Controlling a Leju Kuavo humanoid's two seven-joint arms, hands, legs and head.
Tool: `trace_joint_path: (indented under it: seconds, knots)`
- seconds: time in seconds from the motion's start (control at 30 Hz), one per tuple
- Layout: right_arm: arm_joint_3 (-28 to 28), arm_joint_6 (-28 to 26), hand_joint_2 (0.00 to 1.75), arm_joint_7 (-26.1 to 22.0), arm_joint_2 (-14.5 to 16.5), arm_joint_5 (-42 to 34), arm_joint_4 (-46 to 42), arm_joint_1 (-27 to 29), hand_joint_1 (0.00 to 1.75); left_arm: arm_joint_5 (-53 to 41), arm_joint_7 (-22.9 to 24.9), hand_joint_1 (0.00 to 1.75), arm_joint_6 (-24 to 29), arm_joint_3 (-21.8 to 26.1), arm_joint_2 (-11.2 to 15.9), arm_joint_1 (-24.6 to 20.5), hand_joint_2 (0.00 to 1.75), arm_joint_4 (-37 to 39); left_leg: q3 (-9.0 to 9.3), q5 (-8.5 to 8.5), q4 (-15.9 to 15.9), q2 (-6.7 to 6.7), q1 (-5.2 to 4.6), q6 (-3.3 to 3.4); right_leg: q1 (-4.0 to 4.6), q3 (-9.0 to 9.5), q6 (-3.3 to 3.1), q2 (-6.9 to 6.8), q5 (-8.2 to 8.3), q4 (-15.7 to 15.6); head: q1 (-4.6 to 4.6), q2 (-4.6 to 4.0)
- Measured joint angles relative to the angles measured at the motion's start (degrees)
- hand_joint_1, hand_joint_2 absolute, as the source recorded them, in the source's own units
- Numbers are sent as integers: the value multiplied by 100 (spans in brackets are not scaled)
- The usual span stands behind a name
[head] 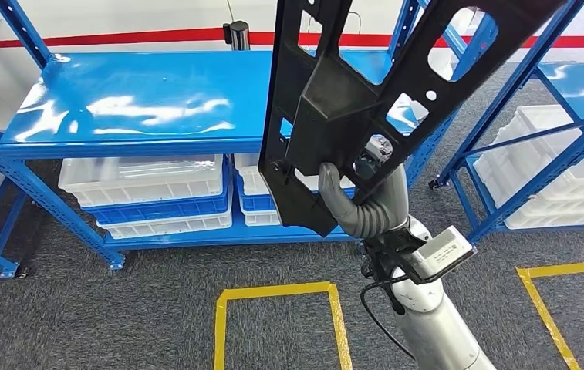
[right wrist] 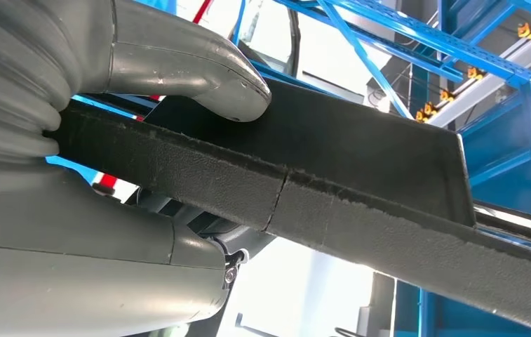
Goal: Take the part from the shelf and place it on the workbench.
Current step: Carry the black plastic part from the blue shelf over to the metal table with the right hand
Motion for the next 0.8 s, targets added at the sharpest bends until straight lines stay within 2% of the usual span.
trace_joint_path:
  seconds: [0.03,0.07,0.1,0.17,0.2,0.23,0.3,0.33,0.37,0.4,0.47,0.5,0.53,0.57,0.6,0.67,0.7,0.73,0.8]
  knots:
    - [-2,-1,175,2,-2,-3,1,5,175,-1,1,0,0,0,0,1,175,1,-54,41,1,2,-7,-1,1,-8,24,0,-43,140,-1,0]
    - [-4,-2,175,3,-4,-5,1,9,175,-1,1,0,0,0,0,2,175,1,-105,84,2,3,-12,-7,2,98,61,0,2,61,-1,0]
    - [-5,-2,175,3,-5,-7,1,11,175,-2,1,0,0,0,-1,2,175,1,-148,124,2,1,-15,-18,4,322,98,0,110,-245,-1,0]
    - [-7,-2,175,4,-3,-15,-2,3,175,-2,1,0,2,0,-2,3,175,1,-215,201,3,-4,-23,-56,25,903,114,-1,296,-1110,-1,0]
    - [-11,-3,175,4,-3,-24,-5,3,175,-2,1,0,4,1,-3,5,175,1,-234,239,0,-7,-28,-86,42,1098,99,0,347,-1414,-5,0]
    - [-20,-5,175,4,-5,-34,-9,4,175,-2,1,0,7,3,-4,9,175,1,-245,276,-5,-6,-30,-120,60,1180,74,3,361,-1578,-2,0]
    - [-37,-8,175,5,-11,-56,-17,13,175,-2,4,0,11,20,-4,20,175,1,-248,348,-36,-3,-27,-200,68,1134,20,8,413,-1622,7,0]
    - [-42,-9,175,5,-12,-66,-19,12,175,-2,6,0,12,34,-3,24,175,1,-264,330,-22,0,-19,-235,46,1116,-17,5,446,-1640,12,0]
    - [-43,-9,175,6,-10,-73,-21,12,175,-2,7,0,13,47,-2,29,175,1,-302,223,63,2,-14,-265,21,1108,-65,1,490,-1654,8,0]
    - [-44,-9,175,7,-8,-78,-23,12,175,-2,7,0,13,57,0,34,175,1,-377,26,272,2,-8,-291,-6,1094,-111,-5,537,-1668,3,0]
    - [-44,-9,175,9,-3,-84,-25,19,175,-2,7,0,13,65,2,38,175,1,-603,-488,1003,5,2,-339,-13,1029,-161,-15,607,-1662,-2,0]
    - [-43,-9,175,12,-3,-85,-25,26,175,-2,7,0,12,68,1,39,175,1,-696,-659,1360,5,5,-362,-11,989,-163,-19,637,-1656,-3,0]
    - [-43,-9,175,14,-3,-85,-25,35,175,-2,8,0,12,72,1,40,175,1,-715,-723,1566,6,12,-382,-10,952,-155,-21,661,-1649,-2,0]
    - [-43,-9,175,16,-3,-85,-25,44,175,-2,8,0,12,76,1,41,175,1,-624,-679,1550,7,26,-398,-13,920,-145,-22,679,-1639,-2,0]
    - [-43,-9,175,18,-3,-85,-25,50,175,-2,8,0,12,79,4,41,175,1,-426,-555,1318,8,45,-412,-20,893,-133,-21,692,-1620,-3,0]
    - [-44,-9,175,17,-3,-85,-27,48,175,-2,9,0,13,83,9,34,175,1,80,-329,579,3,74,-437,-16,829,-105,-20,697,-1551,-7,0]
    - [-44,-8,175,19,-2,-85,-28,42,175,-2,9,0,13,85,10,29,175,1,238,-280,309,-5,73,-436,-6,793,-82,-19,702,-1513,-3,0]
    - [-44,-8,175,20,-1,-85,-29,36,175,-2,10,0,13,87,10,25,175,1,304,-279,161,-13,64,-428,7,754,-52,-18,715,-1483,-1,0]
    - [-44,-7,175,22,0,-86,-29,31,175,-1,11,0,13,92,8,24,175,1,257,-266,113,-23,34,-358,11,695,23,-16,760,-1469,4,0]
